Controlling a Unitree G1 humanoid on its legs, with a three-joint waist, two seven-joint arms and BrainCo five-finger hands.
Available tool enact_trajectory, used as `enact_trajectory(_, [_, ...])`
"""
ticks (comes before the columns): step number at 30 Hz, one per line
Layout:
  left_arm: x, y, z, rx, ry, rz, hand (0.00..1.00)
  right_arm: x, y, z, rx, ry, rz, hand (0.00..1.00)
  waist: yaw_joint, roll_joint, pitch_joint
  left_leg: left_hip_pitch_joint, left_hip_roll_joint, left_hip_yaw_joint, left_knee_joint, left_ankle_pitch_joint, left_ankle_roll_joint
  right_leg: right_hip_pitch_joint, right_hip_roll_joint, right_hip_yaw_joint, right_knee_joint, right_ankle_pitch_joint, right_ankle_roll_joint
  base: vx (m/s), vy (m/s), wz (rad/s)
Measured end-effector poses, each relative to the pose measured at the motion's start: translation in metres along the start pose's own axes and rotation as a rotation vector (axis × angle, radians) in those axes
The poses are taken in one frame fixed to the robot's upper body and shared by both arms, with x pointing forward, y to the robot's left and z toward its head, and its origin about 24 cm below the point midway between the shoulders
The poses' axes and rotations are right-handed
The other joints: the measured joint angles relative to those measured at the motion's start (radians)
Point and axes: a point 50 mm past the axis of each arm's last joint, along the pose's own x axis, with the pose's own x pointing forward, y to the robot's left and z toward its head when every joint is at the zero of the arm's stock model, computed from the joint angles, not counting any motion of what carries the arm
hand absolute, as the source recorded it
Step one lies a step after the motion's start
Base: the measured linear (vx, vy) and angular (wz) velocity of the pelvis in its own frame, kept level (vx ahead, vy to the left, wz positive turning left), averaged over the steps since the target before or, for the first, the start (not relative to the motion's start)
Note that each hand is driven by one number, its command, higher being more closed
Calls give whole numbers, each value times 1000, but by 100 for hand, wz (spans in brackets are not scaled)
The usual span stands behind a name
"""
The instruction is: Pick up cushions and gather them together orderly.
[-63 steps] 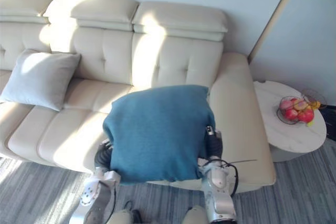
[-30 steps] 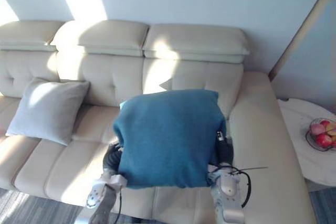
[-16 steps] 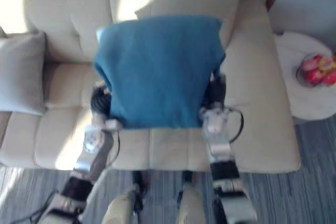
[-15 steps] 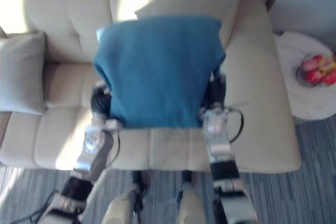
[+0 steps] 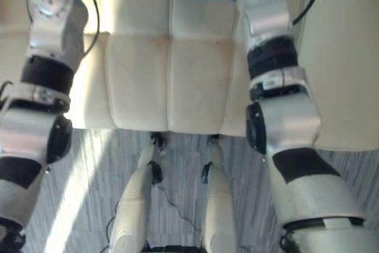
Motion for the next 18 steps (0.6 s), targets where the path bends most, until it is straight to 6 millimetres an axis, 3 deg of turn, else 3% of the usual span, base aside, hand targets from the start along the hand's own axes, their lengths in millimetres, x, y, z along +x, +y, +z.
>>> enact_trajectory(4, [-6, -5, -23, -21, 129, -8, 0, -2, -1, -17, 48, 110, 4, 0, 2, -3, 7, -82, 9, 5, 16, 0, 0, -83, 2, 0, 14, 4, -1, 50, 30, -3])
enact_trajectory(11, [-19, -20, -35, -159, 209, -6, 0, -14, -2, -38, 116, 173, 24, 0, 19, -3, 11, -125, 28, 28, 62, -21, -11, -132, 3, 2, 47, 3, -1, 13, 32, -8])
enact_trajectory(14, [-28, -14, -45, -215, 235, 21, 0, -24, 3, -47, 157, 192, 40, 0, 17, -3, 11, -132, 36, 34, 85, -54, -29, -137, 5, 2, 60, -7, -4, -53, -9, -6])
enact_trajectory(18, [-32, -2, -52, -244, 241, 52, 0, -30, -2, -51, 187, 186, 33, 0, 17, -4, 11, -121, 45, 43, 78, -39, -31, -139, 8, -2, 81, -17, -6, -63, -34, 0])
